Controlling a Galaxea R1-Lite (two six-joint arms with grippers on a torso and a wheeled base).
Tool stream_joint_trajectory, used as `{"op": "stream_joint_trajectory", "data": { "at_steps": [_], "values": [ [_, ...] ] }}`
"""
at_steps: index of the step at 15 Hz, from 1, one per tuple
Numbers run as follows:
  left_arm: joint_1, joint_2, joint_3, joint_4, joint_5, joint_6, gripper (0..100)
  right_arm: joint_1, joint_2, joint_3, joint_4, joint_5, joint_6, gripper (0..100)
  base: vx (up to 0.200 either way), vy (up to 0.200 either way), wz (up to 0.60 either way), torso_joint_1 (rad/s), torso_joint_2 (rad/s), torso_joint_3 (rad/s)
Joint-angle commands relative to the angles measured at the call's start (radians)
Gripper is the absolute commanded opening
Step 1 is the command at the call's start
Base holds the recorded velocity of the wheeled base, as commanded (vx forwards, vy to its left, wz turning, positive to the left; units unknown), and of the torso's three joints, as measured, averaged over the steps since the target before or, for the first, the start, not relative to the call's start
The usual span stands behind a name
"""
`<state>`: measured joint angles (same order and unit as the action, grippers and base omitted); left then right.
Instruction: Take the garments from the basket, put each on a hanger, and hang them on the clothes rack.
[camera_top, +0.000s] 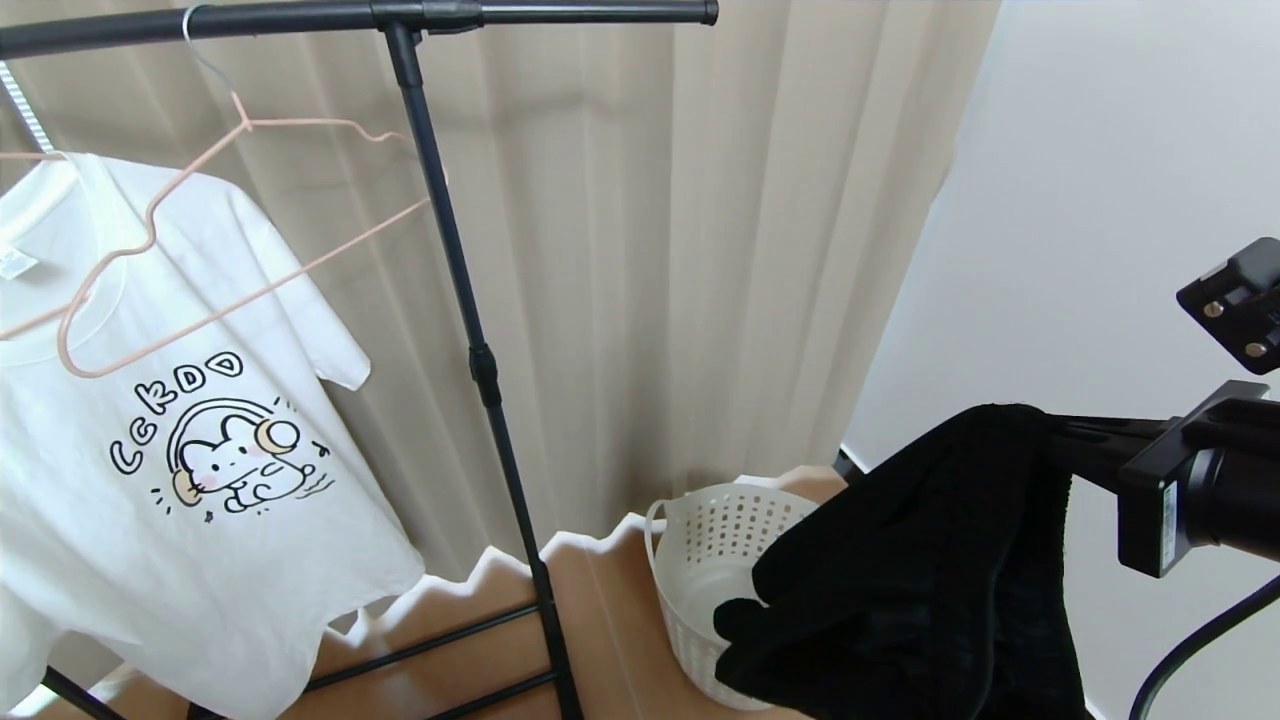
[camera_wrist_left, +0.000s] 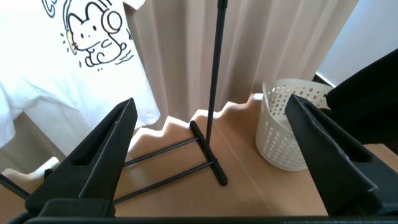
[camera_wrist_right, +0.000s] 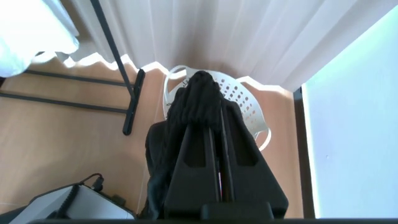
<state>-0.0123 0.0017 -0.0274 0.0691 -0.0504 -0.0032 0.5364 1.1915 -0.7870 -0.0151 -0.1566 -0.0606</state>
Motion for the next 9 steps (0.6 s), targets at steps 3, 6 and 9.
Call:
{"op": "stream_joint_trajectory", "data": {
  "at_steps": [3, 6, 9],
  "values": [
    [0.0, 0.001, 0.0, 0.0, 0.0, 0.0, 100, 0.001, -0.001, 0.002, 0.0, 0.0, -0.002, 0, 0.0, 0.0, 0.0, 0.185, -0.5, -0.294],
    [0.0, 0.001, 0.0, 0.0, 0.0, 0.0, 100, 0.001, -0.003, 0.003, 0.0, 0.0, -0.002, 0, 0.0, 0.0, 0.0, 0.203, -0.53, -0.326],
    [0.0, 0.001, 0.0, 0.0, -0.002, 0.0, 100, 0.001, -0.003, 0.005, 0.0, 0.0, -0.002, 0, 0.0, 0.0, 0.0, 0.221, -0.56, -0.336]
  ]
}}
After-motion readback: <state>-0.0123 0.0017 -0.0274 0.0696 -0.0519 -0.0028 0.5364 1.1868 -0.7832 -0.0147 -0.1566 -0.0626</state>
